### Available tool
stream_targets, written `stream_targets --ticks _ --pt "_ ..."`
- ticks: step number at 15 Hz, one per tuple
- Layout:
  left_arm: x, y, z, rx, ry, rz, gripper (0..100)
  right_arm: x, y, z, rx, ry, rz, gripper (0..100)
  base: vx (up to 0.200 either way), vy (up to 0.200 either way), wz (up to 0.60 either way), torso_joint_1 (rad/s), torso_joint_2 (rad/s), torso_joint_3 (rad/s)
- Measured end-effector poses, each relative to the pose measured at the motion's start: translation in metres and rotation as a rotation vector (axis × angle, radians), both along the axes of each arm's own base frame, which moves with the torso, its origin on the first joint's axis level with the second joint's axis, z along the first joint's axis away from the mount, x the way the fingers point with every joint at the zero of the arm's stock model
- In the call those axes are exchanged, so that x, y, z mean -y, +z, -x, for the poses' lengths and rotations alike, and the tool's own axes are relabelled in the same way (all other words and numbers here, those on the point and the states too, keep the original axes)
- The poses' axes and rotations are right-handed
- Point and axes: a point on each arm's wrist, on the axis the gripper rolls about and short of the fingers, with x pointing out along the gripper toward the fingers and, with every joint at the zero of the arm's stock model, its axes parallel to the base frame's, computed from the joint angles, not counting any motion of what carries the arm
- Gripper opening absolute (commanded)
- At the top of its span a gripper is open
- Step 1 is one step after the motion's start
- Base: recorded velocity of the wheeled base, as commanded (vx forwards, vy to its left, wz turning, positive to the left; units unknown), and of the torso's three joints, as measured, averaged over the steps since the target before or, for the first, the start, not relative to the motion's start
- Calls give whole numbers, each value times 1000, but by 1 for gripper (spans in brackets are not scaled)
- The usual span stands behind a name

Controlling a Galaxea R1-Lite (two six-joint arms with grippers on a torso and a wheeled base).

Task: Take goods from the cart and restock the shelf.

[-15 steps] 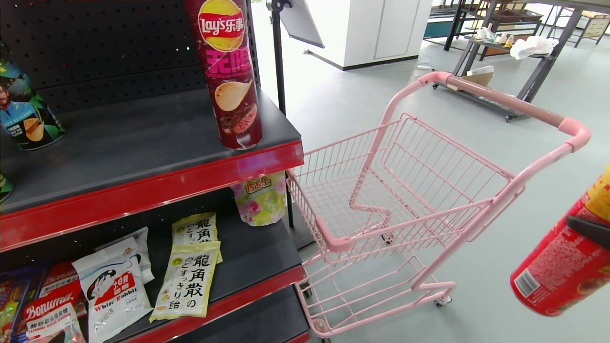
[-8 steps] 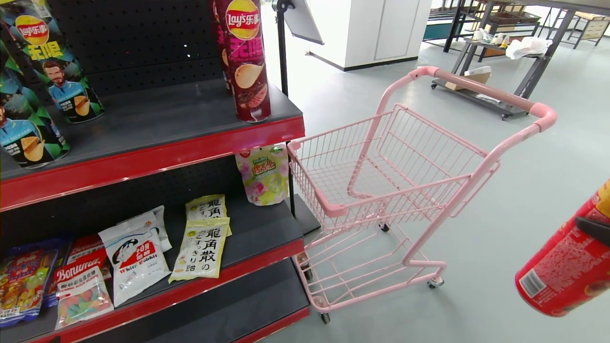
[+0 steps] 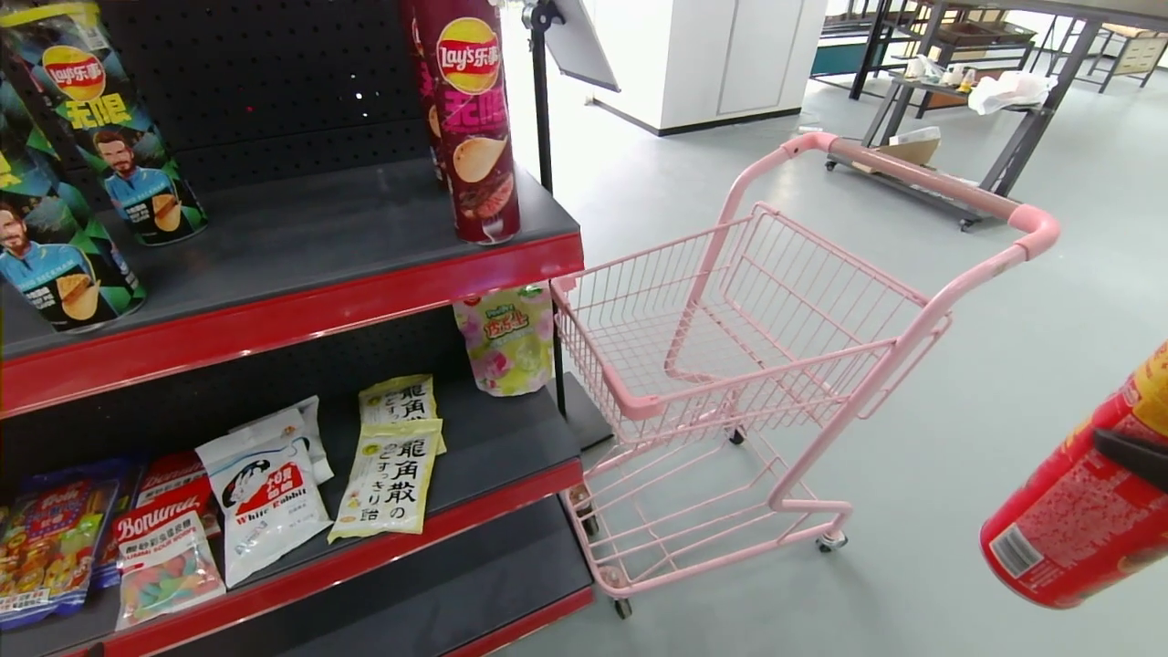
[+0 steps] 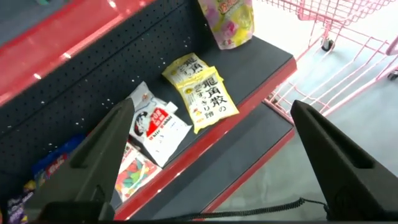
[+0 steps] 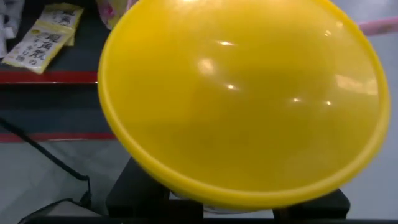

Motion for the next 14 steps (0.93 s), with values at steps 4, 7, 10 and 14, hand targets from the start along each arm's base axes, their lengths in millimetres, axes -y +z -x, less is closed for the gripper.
stream_targets --ticks 4,7,10,14 --pt "0 1 1 10 -1 0 100 -6 10 -6 10 104 -12 0 0 0 0 165 -519 -350" --pt "-1 1 2 18 -3 -8 100 -13 10 -11 -7 164 -10 0 0 0 0 196 -562 -370" --pt "-1 1 2 18 -3 -10 100 -18 11 -17 -19 189 -8 0 0 0 0 227 -603 -377" --pt "-1 1 2 19 -5 -20 100 -21 10 -26 -48 188 1 0 0 0 0 113 -276 -165"
